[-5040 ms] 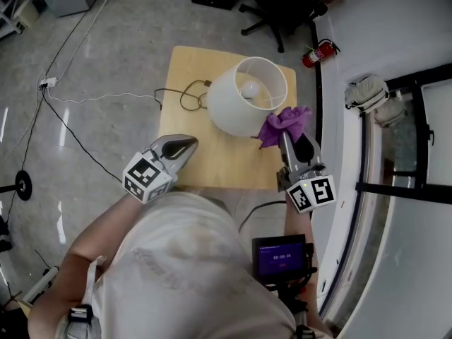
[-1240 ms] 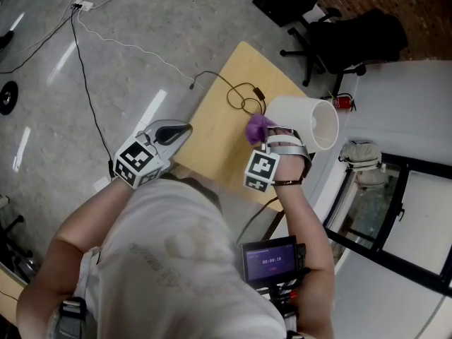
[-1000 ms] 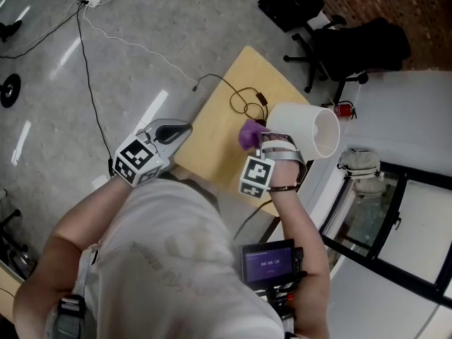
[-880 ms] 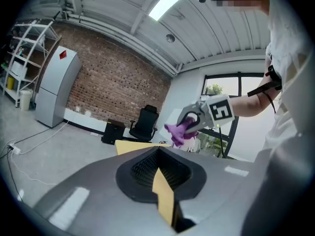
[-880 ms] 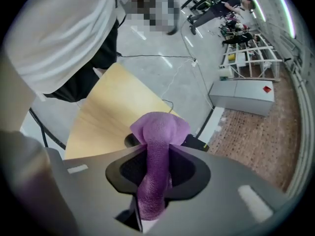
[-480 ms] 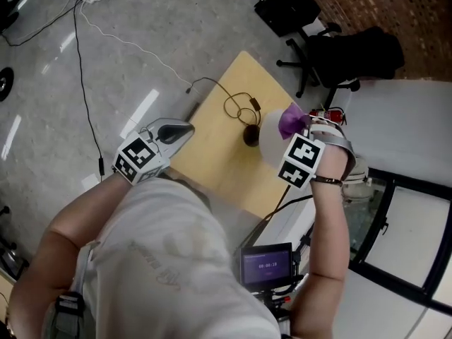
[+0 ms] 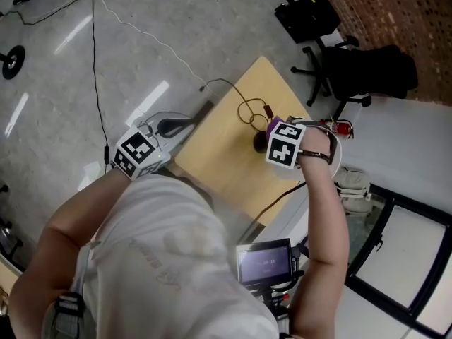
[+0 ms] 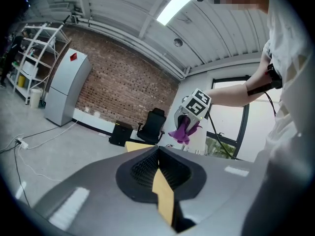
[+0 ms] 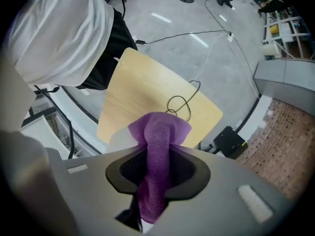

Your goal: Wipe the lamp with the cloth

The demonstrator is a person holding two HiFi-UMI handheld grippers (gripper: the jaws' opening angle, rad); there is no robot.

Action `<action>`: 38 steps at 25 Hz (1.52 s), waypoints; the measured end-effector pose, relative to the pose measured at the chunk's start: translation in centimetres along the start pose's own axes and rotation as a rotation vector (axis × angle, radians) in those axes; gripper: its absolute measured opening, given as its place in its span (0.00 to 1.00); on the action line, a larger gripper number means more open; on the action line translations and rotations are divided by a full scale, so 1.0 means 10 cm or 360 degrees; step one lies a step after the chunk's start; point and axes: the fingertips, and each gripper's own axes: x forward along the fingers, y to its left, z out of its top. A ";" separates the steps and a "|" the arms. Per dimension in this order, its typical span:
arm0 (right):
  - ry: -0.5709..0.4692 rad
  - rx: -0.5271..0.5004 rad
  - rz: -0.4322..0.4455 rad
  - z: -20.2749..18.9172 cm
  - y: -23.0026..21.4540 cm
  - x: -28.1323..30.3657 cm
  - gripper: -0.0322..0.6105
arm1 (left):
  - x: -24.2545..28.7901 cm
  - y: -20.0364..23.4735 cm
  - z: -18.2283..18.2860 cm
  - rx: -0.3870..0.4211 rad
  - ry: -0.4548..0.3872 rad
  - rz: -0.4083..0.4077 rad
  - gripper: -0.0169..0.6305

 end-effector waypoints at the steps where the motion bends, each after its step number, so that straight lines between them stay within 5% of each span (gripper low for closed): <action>1: -0.0006 -0.0027 0.0040 0.07 0.01 0.06 0.22 | -0.02 0.02 -0.01 -0.0005 0.0000 0.0010 0.03; 6: -0.0066 -0.0100 0.0114 0.35 0.04 0.22 0.22 | -0.12 0.04 0.02 -0.0018 -0.0007 0.0042 0.03; 10: -0.0235 0.0014 0.0103 0.31 -0.07 -0.18 0.22 | -0.14 0.09 0.07 -0.0022 -0.0026 0.0056 0.03; 17: -0.0255 0.0364 0.0146 -0.52 -0.38 -0.89 0.22 | 0.03 -0.02 0.12 0.0007 -0.0028 -0.0034 0.03; 23: -0.0304 0.0512 0.0205 -0.86 -0.55 -0.65 0.22 | 0.14 -0.11 0.10 0.0041 0.0002 -0.0065 0.03; 38: -0.0306 0.0273 0.0565 -0.12 -0.47 0.28 0.22 | 0.00 0.02 0.15 -0.0017 -0.0049 0.0168 0.03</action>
